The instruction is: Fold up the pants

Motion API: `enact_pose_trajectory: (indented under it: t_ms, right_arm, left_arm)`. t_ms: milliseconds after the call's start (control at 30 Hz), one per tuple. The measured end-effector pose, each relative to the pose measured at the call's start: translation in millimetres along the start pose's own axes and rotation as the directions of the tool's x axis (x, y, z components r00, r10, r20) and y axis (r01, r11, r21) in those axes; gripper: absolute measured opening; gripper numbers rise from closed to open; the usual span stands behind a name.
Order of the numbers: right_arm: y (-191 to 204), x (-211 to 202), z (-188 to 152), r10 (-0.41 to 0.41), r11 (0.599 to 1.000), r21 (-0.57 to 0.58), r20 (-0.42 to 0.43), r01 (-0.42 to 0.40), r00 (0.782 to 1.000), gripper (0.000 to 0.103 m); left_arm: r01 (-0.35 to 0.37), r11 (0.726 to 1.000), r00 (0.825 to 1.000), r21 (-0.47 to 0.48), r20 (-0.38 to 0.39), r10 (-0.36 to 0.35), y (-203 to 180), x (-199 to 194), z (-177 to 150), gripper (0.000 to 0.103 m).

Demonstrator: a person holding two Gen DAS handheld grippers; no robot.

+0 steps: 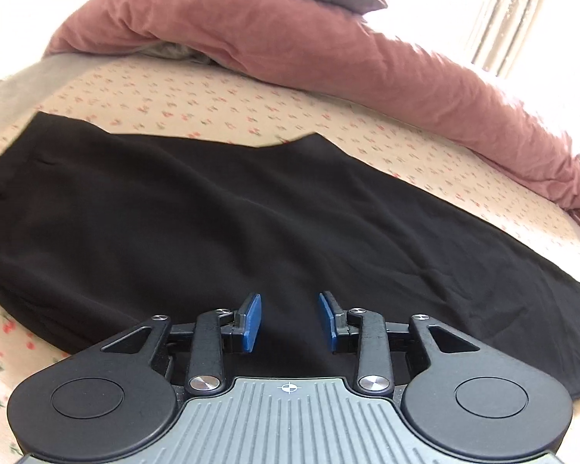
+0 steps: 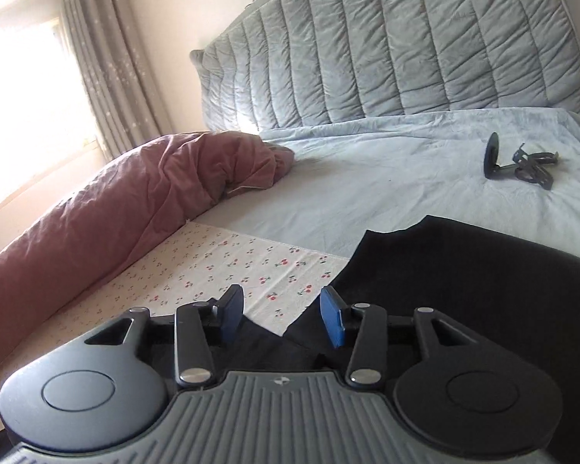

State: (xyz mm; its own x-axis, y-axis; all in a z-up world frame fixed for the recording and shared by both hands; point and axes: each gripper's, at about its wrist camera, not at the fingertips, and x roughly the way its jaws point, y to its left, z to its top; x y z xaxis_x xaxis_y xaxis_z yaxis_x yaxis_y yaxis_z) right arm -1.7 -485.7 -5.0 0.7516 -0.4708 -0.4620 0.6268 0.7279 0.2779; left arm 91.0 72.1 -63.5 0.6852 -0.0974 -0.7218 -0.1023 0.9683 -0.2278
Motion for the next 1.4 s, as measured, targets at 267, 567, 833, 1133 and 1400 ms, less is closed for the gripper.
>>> enact_pose_trajectory:
  t_ms: [267,567,833,1133,1400]
  right_arm:
    - [140.7,-4.3,-47.2,0.355,0.833,-0.365,-0.225,-0.416,0.908,0.040]
    - [354.9,3.8,-131.6,0.498,0.453,-0.540,-0.507,-0.709,0.704,0.083]
    - [489.1,8.6,-206.0,0.443,0.210,-0.633,-0.618,-0.745,0.650,0.087]
    - [516.1,13.1,-230.2,0.378,0.211,-0.671,-0.615,-0.711,0.692,0.000]
    - [523.7,16.7,-242.0,0.384,0.258,-0.714,-0.543,-0.651,0.747,0.000]
  left_arm:
    - [0.024,0.989,0.999,-0.147,-0.035,-0.029,37.2,30.2,12.7,0.033]
    - [-0.017,0.998,1.000,-0.064,-0.019,0.015,24.4,27.7,8.3,0.045]
    - [-0.059,0.998,0.998,-0.009,-0.020,0.059,17.9,26.9,7.3,0.045]
    - [-0.037,0.999,0.999,-0.036,-0.036,0.036,24.1,29.0,10.5,0.045]
    - [-0.038,0.999,0.999,-0.029,-0.033,0.037,24.4,29.7,10.0,0.046]
